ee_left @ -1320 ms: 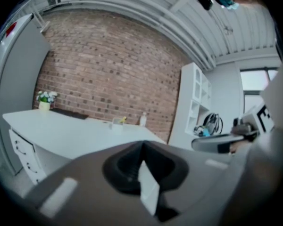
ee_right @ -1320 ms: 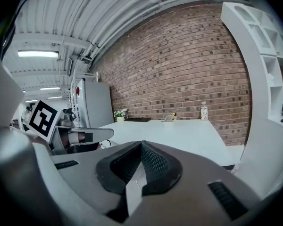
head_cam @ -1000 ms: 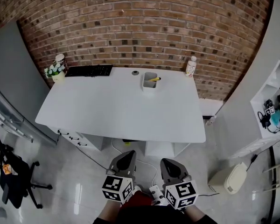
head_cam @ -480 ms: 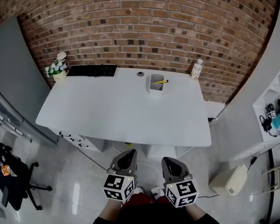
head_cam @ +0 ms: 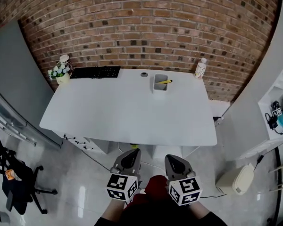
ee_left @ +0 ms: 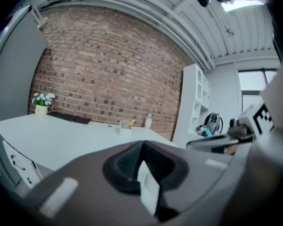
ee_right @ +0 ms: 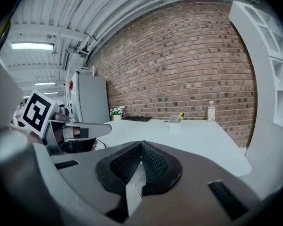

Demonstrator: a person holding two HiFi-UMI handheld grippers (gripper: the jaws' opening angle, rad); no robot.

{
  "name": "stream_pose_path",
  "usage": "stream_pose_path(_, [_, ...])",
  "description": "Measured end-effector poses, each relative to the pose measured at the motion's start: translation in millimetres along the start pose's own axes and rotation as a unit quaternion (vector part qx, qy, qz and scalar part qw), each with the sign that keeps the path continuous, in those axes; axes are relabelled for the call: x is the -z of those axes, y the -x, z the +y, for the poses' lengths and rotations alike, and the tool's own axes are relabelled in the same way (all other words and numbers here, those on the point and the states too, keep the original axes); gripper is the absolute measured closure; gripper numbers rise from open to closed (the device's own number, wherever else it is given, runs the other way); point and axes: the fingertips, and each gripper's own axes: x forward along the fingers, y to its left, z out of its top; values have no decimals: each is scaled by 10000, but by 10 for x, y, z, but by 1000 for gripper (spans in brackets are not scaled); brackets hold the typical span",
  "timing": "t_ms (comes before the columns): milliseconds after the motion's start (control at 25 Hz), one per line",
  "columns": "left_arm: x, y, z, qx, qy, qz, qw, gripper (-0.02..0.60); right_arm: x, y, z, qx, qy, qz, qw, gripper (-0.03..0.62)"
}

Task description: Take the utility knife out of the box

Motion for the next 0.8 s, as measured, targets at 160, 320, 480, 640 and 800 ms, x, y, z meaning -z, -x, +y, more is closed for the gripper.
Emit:
stream_pose_path(160, [-6, -29, 0, 57, -5, -21, 10000, 578, -5, 0, -12, 63, 22, -7, 10000, 586])
stream_pose_path(320, [-44, -104, -25, 144, -42, -59, 9999, 578, 1, 6, -86, 173, 6, 3, 9999, 586])
stream_pose_path(480, [-68, -186, -5, 205, -105, -34, 9997, 578, 13, -42, -147, 244, -37, 26, 9997, 586])
stream_pose_path(640, [-133, -309, 64, 193, -233, -49, 9995, 578, -19, -136, -199, 228, -16, -7, 9997, 586])
stream_pose_path(800, [-160, -454, 97, 174, -340, -14, 9993, 578, -25, -231, -287, 213, -38, 4, 9998, 586])
